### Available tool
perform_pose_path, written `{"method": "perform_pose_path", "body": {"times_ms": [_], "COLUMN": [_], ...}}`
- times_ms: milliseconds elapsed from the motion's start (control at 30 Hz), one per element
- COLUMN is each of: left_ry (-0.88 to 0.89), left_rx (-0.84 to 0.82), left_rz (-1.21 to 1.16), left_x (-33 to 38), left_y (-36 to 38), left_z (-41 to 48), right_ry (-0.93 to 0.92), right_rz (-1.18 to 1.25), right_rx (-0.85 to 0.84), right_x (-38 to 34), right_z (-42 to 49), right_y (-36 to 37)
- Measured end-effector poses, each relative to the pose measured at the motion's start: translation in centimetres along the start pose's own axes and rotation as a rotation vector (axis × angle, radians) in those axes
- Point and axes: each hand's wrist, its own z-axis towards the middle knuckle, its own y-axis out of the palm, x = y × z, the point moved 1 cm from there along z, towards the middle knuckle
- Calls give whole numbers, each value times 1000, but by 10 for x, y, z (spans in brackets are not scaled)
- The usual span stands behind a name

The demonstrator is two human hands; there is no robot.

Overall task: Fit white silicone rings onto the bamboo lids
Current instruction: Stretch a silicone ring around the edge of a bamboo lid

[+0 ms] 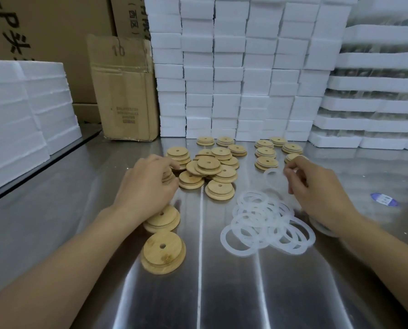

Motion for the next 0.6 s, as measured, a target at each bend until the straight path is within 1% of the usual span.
{"method": "perform_pose_path", "body": {"times_ms": [100,200,300,367,433,500,567,600], "left_ry": [-13,-60,-85,-44,-16,-27,-67,-101], "left_rx": [14,-67,-171,-204,-153,-79,-20,20], "left_rz": [-160,-248,-211,-81,18,5,-97,-212], "left_x": [14,33,47,53,57,63,71,74], "left_y": [-1,8,20,28,34,35,34,33], "left_z": [10,29,45,52,53,51,46,44], "right_ry": [25,36,42,43,29,2,-20,-27], "right_rz": [48,127,190,191,140,72,60,72], "right_rx": [17,51,79,79,82,92,105,105], "right_x": [-10,-18,-23,-23,-23,-23,-24,-25], "right_z": [-2,-3,-5,-5,-3,-1,0,1], "right_y": [-5,-9,-14,-14,-13,-12,-13,-13]}}
